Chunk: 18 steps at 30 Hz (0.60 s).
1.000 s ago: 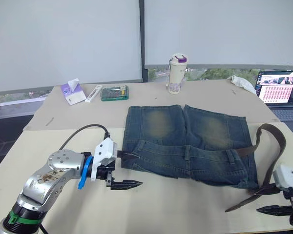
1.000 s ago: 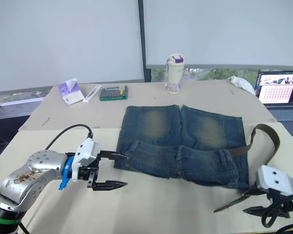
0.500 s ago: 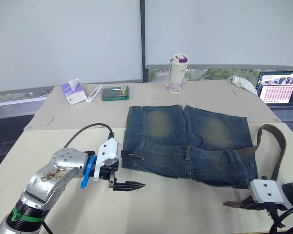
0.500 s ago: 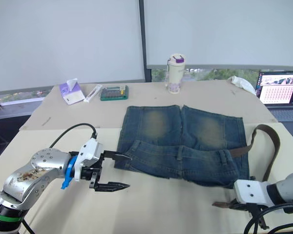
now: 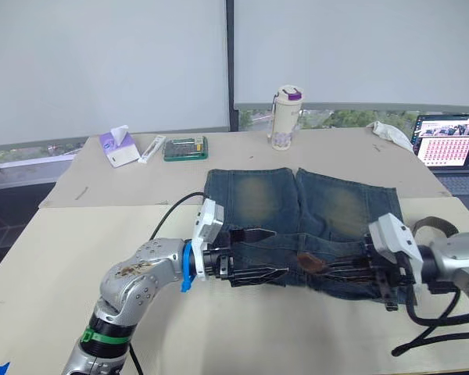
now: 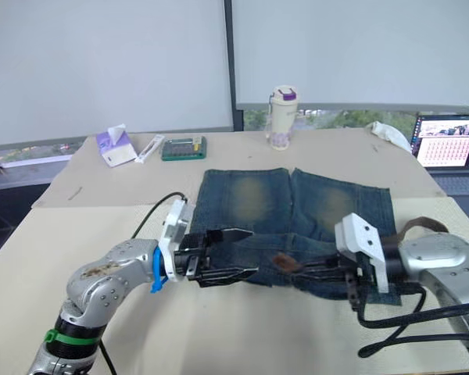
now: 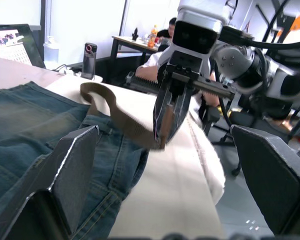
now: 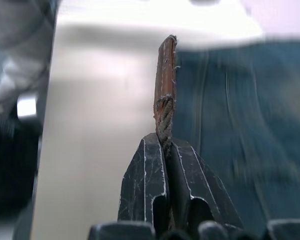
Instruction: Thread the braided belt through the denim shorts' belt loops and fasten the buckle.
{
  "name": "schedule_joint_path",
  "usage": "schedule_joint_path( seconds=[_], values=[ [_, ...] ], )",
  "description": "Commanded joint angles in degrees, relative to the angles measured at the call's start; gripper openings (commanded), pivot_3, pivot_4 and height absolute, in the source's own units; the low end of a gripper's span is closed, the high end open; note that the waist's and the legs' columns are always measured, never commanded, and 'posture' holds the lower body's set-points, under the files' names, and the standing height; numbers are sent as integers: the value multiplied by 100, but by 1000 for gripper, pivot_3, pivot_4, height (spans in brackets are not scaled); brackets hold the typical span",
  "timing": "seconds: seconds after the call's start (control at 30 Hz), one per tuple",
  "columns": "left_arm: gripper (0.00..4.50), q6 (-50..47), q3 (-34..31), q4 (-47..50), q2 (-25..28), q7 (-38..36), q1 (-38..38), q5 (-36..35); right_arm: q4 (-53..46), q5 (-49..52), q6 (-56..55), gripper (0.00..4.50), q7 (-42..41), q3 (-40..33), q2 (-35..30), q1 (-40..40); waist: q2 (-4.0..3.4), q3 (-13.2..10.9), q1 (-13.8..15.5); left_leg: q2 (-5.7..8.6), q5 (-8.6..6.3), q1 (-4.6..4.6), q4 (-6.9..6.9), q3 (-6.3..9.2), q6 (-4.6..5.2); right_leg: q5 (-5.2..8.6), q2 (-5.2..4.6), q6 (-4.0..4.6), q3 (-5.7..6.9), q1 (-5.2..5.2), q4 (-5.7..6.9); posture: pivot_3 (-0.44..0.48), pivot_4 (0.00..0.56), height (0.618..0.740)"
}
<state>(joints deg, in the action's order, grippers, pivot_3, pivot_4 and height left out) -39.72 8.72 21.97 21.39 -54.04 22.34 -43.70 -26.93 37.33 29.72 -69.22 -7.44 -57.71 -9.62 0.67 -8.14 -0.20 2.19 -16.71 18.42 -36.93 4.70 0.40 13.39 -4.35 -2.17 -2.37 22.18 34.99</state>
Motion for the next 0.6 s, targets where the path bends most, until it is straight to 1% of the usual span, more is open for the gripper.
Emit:
schedule_joint_path(
  seconds=[0.03,0.1,0.13,0.3,0.4,0.43,0.5,0.57,0.6],
  values=[
    [4500,-30,123,-81,-235,-83,216,-201,-184,179,148,41,194,189,204,-440,0,0,11,2,1,0,-2,-1,-1,-1,-1,-1,1,2,0,0,150,740],
    [4500,-37,184,-157,-330,-112,265,-200,-209,205,221,41,236,267,304,-592,-1,1,19,2,1,-1,-3,0,-1,-1,-1,0,4,3,-1,0,150,740],
    [4243,-41,203,-183,-366,-133,275,-214,-222,189,235,14,238,289,321,-622,-2,1,21,2,1,0,-3,0,-1,-2,-1,1,5,7,-1,0,150,740],
    [2716,-15,263,-307,-550,-208,304,-271,-322,187,292,0,313,334,418,-665,-2,2,26,1,0,-1,-3,0,-1,-3,-1,2,4,6,-1,0,150,740],
    [1647,-15,267,-341,-555,-232,296,-240,-347,202,314,0,339,270,429,-619,-3,2,24,0,0,-1,-3,0,-1,-3,1,2,5,6,-1,0,150,740],
    [1368,0,278,-360,-548,-246,291,-213,-353,214,321,0,358,245,436,-605,-3,2,22,0,0,-1,-3,0,0,-2,1,2,5,6,-1,0,150,740],
    [674,9,276,-432,-532,-283,289,-187,-365,236,425,0,460,200,411,-579,-3,2,21,0,0,-1,-2,0,0,-2,1,2,5,6,-1,0,150,740],
    [107,-178,138,-593,-577,-209,313,-380,-376,286,542,0,591,83,382,-524,-3,2,22,-1,0,-1,-2,0,0,-3,1,2,6,7,-1,0,150,740],
    [7,-269,73,-653,-603,-174,324,-479,-381,311,580,0,646,26,385,-509,-3,2,23,0,0,-1,-3,1,0,-2,1,2,6,6,0,0,150,740]
  ],
)
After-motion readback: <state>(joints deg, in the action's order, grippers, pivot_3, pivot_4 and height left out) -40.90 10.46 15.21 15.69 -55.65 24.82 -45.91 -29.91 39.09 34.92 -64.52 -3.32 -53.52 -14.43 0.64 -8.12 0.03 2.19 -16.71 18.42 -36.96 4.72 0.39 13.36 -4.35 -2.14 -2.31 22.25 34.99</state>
